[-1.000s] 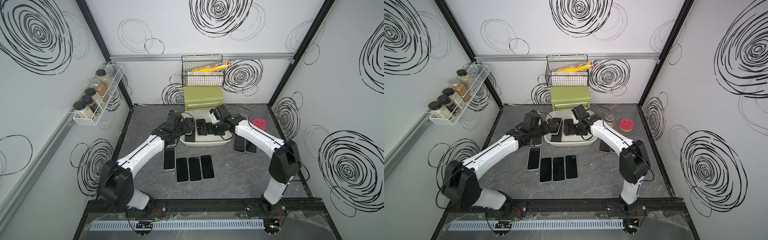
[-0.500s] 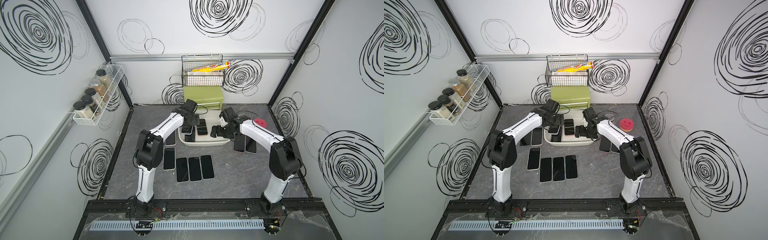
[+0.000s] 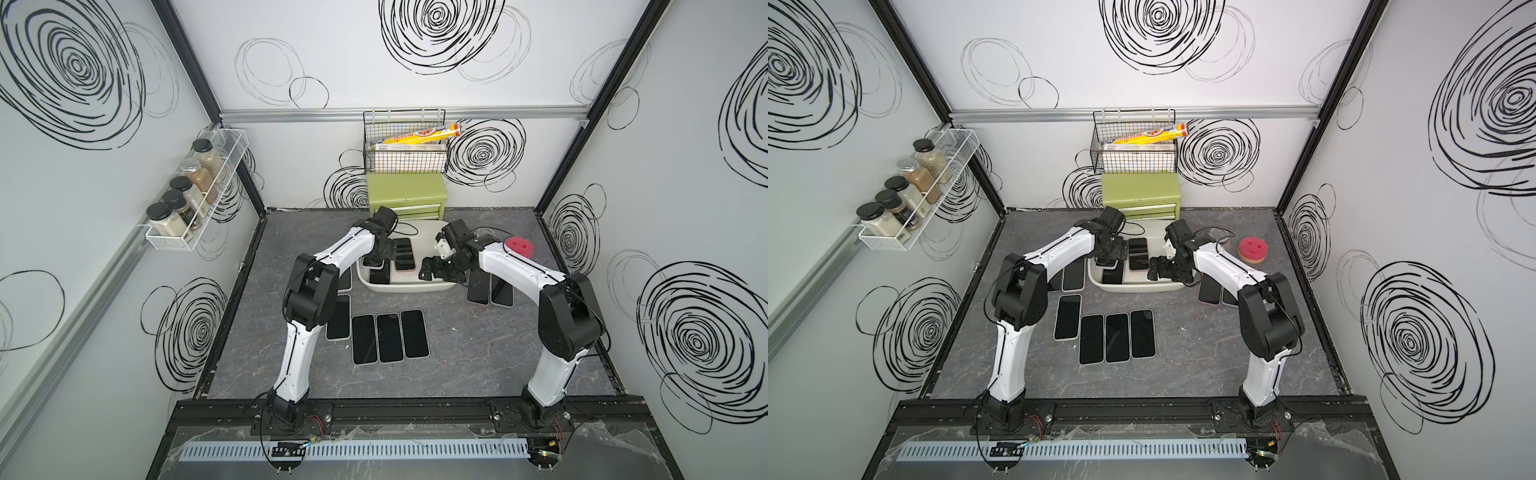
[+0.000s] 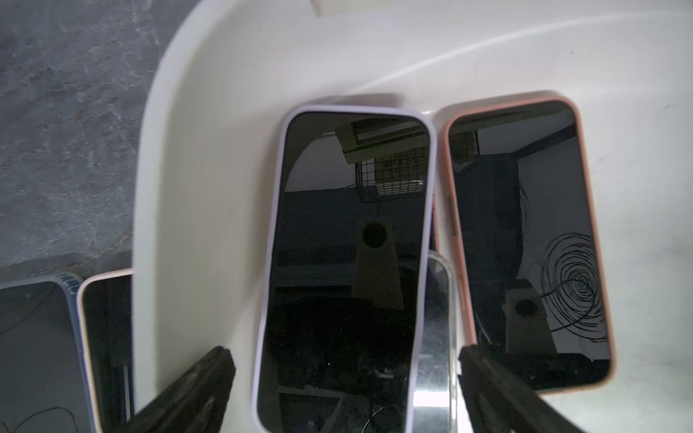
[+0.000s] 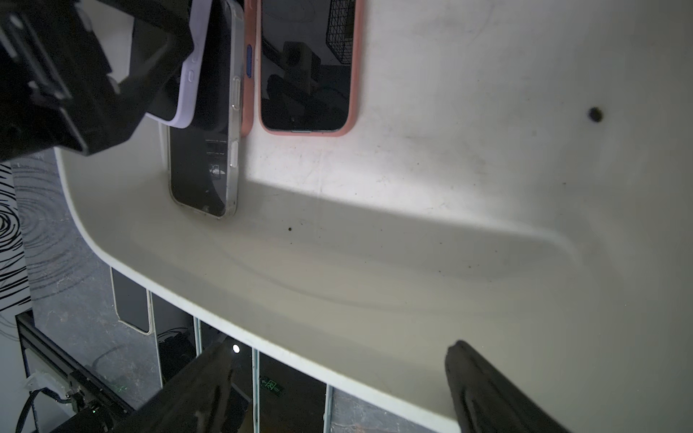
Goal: Take the phone out of the storage box
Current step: Adjust the phone in the storage box.
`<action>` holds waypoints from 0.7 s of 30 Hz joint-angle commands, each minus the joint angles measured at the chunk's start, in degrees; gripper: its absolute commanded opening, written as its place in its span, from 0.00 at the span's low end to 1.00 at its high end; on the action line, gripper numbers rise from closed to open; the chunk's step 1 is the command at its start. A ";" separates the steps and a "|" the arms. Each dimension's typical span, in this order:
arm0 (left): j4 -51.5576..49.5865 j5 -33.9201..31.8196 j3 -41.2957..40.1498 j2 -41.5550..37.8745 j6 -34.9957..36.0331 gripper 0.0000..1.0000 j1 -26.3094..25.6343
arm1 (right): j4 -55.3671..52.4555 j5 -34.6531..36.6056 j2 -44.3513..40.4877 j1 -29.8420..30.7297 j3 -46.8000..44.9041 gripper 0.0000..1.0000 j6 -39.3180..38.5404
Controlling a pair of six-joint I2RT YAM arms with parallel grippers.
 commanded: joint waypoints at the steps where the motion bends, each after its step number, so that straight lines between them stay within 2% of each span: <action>1: 1.84 0.44 -0.53 1.29 1.51 0.99 1.17 | 0.62 -1.39 -1.32 0.09 -0.85 0.93 -0.81; 7: 4.50 1.63 -3.47 1.58 2.25 0.99 1.66 | 0.21 -1.48 -1.85 0.09 -0.86 0.92 -0.98; 21: 1.52 -5.73 -5.62 3.43 -2.71 0.99 1.79 | 0.68 -1.74 -3.37 0.09 -4.45 0.92 -0.81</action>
